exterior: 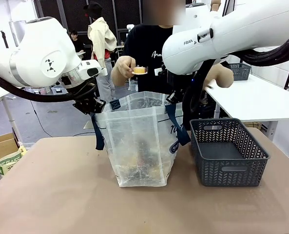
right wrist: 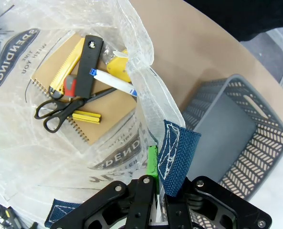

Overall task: Transfer purchased items from the store into the shopping bag.
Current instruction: Move the Reusable shopping bag to the right side of the table.

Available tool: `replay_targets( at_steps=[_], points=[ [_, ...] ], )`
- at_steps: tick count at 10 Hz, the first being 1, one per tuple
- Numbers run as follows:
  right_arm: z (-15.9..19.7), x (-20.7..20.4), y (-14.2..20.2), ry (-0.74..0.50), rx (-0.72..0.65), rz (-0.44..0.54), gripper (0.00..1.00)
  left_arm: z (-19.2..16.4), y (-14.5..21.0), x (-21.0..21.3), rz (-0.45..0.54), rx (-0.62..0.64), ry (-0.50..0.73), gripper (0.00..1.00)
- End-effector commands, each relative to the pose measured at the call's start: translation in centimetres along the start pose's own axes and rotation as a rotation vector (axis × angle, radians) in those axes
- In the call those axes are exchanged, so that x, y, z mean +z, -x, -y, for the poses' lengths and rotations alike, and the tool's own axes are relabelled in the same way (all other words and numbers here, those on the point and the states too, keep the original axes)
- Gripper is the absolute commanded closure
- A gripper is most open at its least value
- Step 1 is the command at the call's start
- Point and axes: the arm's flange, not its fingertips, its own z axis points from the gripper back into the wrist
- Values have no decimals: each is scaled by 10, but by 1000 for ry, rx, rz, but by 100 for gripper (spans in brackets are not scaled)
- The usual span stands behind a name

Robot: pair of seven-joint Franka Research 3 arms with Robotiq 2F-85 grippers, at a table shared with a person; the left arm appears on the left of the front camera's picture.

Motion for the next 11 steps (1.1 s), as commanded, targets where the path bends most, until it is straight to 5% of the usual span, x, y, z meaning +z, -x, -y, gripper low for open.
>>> replay_targets(
  at_steps=[1,11],
  points=[
    [1,1,1,2,0,-8,100,-1,-1,1,3,2,-11,100],
    [1,1,1,2,0,-8,100,-1,-1,1,3,2,-11,100]
  ],
)
